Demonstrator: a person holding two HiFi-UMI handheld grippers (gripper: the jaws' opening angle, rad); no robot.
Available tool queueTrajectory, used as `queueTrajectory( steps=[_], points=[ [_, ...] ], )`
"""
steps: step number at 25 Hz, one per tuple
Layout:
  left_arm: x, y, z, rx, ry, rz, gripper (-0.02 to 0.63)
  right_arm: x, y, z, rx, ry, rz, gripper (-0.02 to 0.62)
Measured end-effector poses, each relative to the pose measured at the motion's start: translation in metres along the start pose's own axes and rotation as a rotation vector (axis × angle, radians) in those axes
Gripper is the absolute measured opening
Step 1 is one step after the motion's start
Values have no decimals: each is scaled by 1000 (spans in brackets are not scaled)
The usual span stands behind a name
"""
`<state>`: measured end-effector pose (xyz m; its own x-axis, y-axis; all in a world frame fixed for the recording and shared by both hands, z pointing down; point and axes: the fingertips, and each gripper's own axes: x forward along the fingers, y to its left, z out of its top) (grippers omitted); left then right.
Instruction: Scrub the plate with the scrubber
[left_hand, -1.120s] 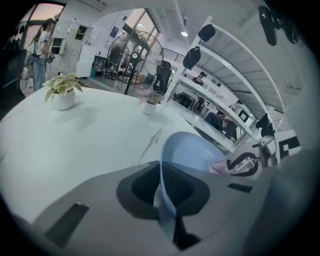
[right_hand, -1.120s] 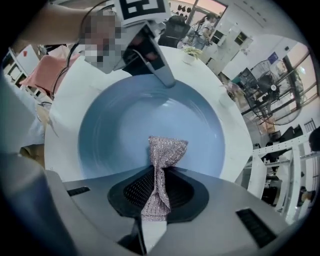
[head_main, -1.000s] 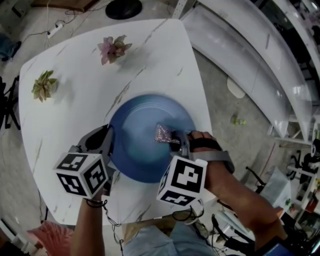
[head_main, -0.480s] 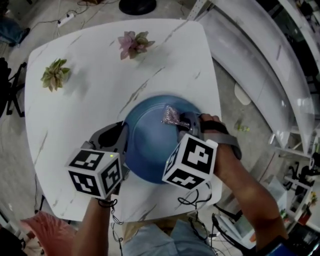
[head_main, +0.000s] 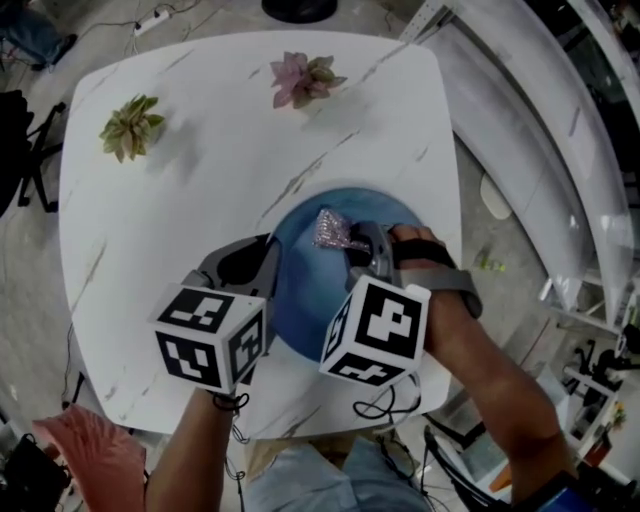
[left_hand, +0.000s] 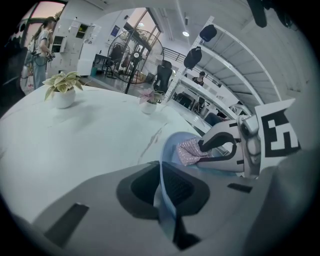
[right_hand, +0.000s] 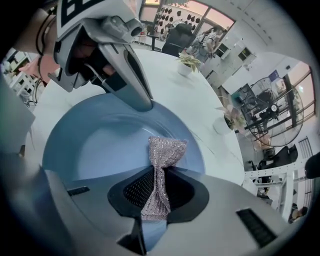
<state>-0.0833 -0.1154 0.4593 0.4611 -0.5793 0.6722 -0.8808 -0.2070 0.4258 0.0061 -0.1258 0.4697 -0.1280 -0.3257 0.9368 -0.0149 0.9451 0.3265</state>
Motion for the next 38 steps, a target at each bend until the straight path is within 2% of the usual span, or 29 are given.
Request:
queueTrajectory(
  steps=[7,12,19,29,38],
  points=[
    [0,1,0,-2,-1,2,15,-7,31,23,-91,-62,35,80],
    [0,1,1,-1,-2,1,15,-20,54,39,-116,-127,48,80],
    [0,2,0,1,-3,5,15,-35,96,36,-156,-167,123,80],
    [0,2,1,3,-5,6,15,-45,110,-14,-92,-82,195,78],
    [0,0,1,11,-4,6,15,-36,78,-55,38,24,151,78]
  ],
)
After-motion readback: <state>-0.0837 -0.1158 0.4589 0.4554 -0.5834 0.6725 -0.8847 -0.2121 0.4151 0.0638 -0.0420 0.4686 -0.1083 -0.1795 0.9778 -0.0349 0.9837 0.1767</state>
